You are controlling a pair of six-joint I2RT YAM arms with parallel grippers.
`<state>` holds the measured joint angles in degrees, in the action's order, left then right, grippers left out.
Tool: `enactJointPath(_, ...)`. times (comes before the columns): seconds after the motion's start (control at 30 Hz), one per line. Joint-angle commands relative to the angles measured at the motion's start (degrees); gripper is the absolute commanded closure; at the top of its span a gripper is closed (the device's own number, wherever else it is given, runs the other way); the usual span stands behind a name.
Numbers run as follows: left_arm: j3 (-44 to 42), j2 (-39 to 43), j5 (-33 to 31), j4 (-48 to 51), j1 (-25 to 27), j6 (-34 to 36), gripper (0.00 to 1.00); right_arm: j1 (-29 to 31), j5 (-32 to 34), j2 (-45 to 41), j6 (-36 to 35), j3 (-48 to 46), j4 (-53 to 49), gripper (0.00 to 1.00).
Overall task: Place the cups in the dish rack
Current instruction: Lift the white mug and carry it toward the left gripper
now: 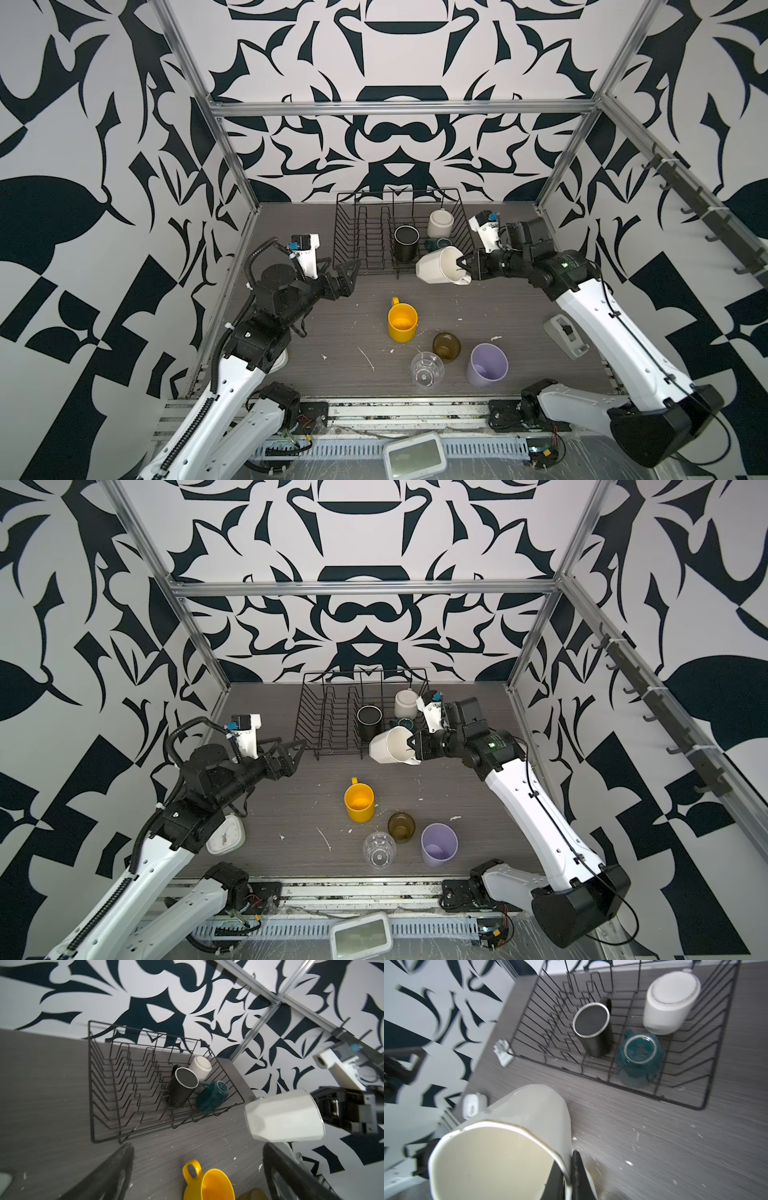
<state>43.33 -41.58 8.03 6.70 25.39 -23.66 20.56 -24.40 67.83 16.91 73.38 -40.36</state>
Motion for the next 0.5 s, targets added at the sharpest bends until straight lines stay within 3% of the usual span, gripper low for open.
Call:
enactJointPath(0.0, -3.26, 1.04, 6.90, -12.59, -0.22, 6.40, 0.01, -0.65, -8.11, -1.09, 6.09, 1.05, 11.42, 1.00)
enactJointPath(0.27, -15.71, -0.08, 16.74, -40.03, -0.21, 12.55, 0.01, -0.78, -12.73, 1.05, 10.60, 1.66, 15.67, 1.00)
enactJointPath(0.47, -16.69, -3.55, 25.77, -47.51, -0.18, 11.98, 0.01, -0.68, -18.54, 2.20, 13.33, 1.36, 19.54, 1.00)
